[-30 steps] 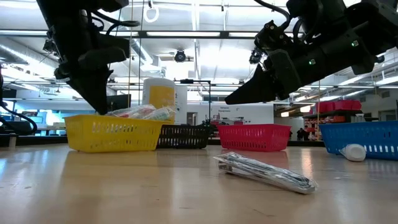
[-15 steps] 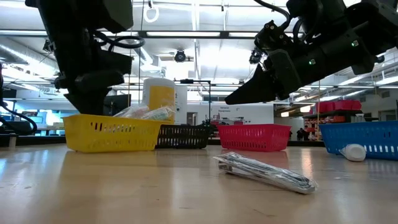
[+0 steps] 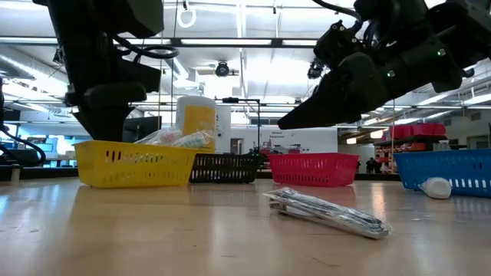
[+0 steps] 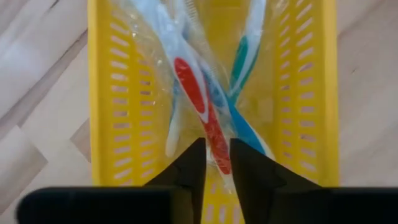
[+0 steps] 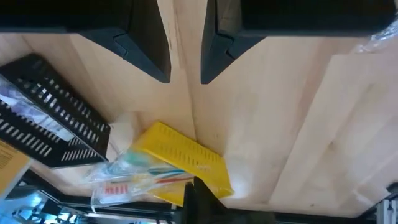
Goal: Pick & Place Travel size toiletries
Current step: Put the red toothbrush into the yellow basket, then put the white toothpaste into the black basket
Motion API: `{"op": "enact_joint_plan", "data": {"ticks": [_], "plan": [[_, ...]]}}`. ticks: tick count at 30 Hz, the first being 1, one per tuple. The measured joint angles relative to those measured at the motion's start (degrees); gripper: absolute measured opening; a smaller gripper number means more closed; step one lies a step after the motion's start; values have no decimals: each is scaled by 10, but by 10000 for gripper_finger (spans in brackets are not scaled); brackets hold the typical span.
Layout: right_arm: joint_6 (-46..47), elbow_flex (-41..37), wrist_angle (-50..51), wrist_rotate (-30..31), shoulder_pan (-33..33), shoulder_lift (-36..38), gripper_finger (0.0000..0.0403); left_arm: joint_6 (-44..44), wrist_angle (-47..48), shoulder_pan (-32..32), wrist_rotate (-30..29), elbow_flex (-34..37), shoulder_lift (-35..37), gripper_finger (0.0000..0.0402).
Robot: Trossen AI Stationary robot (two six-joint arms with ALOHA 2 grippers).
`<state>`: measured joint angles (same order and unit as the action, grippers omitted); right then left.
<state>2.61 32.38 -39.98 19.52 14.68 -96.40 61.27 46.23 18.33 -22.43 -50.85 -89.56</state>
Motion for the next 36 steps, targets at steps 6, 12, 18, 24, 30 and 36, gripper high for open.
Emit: {"op": "enact_joint_plan", "data": {"ticks": [6,12,18,24,30,36], "plan": [[0,0,9,-3,0,0,97,-50,24,0,-4,-16,0,121],[34,0,56,-18,-5,0,107,-62,118,0,-9,-66,0,141],[19,0,77,-67,-7,1,144,-101,117,5,-49,-118,0,149],[-31,53,296,-72,2,66,162,-184,49,8,-87,-139,0,146],[2,127,638,-180,3,130,162,-215,1,8,-131,-138,0,148],[-9,128,775,-242,14,144,162,-217,-8,7,-150,-138,0,146]]}}
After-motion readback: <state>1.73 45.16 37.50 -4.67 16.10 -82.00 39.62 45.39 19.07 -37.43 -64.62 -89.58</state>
